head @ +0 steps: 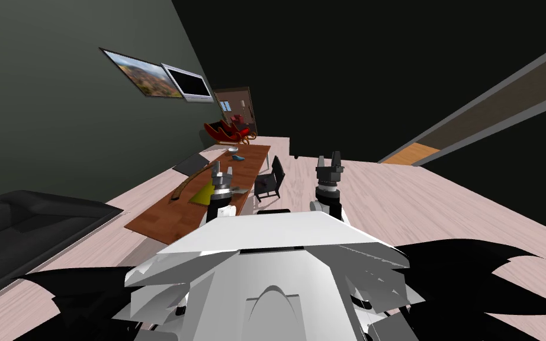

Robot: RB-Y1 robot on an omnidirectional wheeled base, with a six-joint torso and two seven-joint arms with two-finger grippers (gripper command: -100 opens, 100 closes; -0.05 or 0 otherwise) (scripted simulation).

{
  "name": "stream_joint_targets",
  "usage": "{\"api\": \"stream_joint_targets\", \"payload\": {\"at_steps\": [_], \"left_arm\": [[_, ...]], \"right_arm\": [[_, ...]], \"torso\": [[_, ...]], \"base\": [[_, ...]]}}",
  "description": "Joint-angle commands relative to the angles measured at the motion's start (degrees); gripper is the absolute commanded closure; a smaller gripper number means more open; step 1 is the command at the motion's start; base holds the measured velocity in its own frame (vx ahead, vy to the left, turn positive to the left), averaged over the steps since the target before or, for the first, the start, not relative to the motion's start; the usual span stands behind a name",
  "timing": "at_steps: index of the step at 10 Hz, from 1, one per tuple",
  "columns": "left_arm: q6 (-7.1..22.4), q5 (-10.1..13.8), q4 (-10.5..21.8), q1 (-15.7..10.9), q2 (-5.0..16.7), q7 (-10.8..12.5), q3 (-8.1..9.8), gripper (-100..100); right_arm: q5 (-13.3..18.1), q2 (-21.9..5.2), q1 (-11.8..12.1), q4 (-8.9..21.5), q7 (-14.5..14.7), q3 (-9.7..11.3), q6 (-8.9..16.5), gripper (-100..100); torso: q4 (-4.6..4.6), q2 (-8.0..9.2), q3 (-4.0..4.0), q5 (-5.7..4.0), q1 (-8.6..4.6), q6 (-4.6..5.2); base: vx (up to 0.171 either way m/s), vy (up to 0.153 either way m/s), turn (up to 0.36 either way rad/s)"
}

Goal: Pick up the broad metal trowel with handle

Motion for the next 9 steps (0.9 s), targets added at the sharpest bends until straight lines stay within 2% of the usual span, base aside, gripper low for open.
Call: {"api": "stream_joint_targets", "payload": {"at_steps": [1,4,5,9], "left_arm": [[2.2,-0.3,2.7,0.1,1.3,-0.3,0.24,-100],[6.2,-0.5,6.5,-0.2,3.1,-0.8,0.83,-100],[6.2,-0.5,6.5,-0.2,3.1,-0.8,0.83,-100],[12.4,-0.8,11.7,-1.3,5.7,-1.4,1.96,-100]], "right_arm": [[0.0,0.0,0.0,0.0,0.0,0.0,0.0,0],[0.0,0.0,0.0,0.0,0.0,0.0,0.0,0],[0.0,0.0,0.0,0.0,0.0,0.0,0.0,0],[0.0,0.0,0.0,0.0,0.0,0.0,0.0,0]], "torso": [[0.00,0.00,0.00,0.00,0.00,0.00],[0.01,0.05,0.03,0.00,0.01,-0.01],[0.01,0.06,0.03,0.01,0.02,-0.01],[0.01,0.05,0.03,0.02,0.06,0.00]], "base": [[-0.016,-0.026,0.022],[-0.014,-0.031,0.023],[-0.013,-0.017,0.011],[-0.017,-0.019,0.016]]}}
